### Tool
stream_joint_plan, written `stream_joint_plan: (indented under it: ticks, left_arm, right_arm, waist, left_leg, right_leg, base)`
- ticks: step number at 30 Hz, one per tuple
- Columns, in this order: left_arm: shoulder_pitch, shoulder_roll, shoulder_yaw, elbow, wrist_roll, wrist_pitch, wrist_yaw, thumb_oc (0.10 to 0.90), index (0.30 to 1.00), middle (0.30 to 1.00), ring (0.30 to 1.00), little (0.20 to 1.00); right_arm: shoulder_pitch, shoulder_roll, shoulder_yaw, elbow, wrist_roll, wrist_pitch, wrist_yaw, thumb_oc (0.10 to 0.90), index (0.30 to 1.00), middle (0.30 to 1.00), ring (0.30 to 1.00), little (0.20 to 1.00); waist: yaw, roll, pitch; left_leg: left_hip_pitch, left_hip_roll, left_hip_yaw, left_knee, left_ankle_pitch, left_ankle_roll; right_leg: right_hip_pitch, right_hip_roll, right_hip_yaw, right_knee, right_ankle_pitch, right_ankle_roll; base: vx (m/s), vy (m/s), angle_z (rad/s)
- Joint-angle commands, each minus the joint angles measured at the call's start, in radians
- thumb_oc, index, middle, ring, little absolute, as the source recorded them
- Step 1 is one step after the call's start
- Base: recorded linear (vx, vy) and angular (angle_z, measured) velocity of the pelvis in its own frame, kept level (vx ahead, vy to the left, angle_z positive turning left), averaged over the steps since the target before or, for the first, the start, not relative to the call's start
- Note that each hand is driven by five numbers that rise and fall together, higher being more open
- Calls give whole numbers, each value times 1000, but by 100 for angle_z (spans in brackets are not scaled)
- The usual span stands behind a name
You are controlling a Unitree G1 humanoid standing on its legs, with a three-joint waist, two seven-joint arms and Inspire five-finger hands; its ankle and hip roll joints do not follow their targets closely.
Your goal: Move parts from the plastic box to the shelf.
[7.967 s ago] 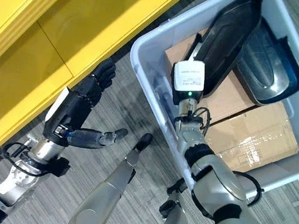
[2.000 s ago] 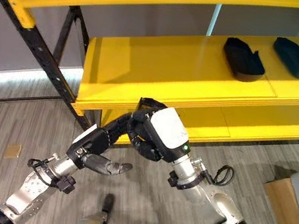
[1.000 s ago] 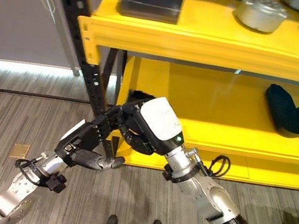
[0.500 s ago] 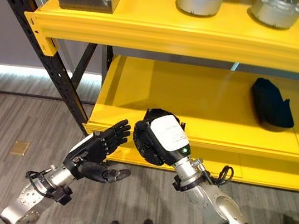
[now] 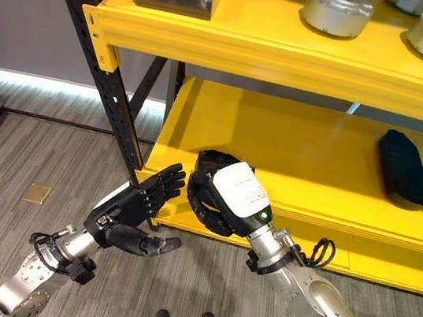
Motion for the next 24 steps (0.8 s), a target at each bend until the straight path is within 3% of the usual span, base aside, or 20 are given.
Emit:
stream_joint_plan:
  ticks: [1,6,12,24]
  left_arm:
    - [-18,-9,32,-86,-34,-122,8,900,1000,1000,1000,1000]
    - [-23,-45,32,-61,-46,-122,41,900,1000,1000,1000,1000]
    - [-1,-45,45,-68,-28,-116,21,900,1000,1000,1000,1000]
    - [14,-44,38,-80,-20,-95,23,900,1000,1000,1000,1000]
  right_arm:
    - [-217,16,-7,-55,26,-1,-77,400,300,300,300,300]
    - [-264,47,31,-13,126,32,-54,400,300,300,300,300]
    - [-227,60,43,-28,128,17,-19,400,300,300,300,300]
    - [-195,93,51,-39,139,16,-19,400,300,300,300,300]
  waist:
    - [23,-28,-102]
    - [35,-33,-107]
    - [38,-22,-112]
    - [41,-10,-131]
  left_leg:
    - [-4,125,-69,-42,8,-113]
    - [4,155,-55,-37,17,-130]
    - [15,184,-59,-24,25,-148]
    - [35,195,-69,-36,28,-158]
  right_leg:
    - [21,-69,-57,-15,58,67]
    - [35,-61,-84,-14,38,51]
    - [66,-58,-106,-14,20,38]
    - [92,-67,-118,-24,13,40]
  base:
    - [17,-203,-41]
    - [45,-177,-16]
    - [51,-107,-14]
    - [27,-12,2]
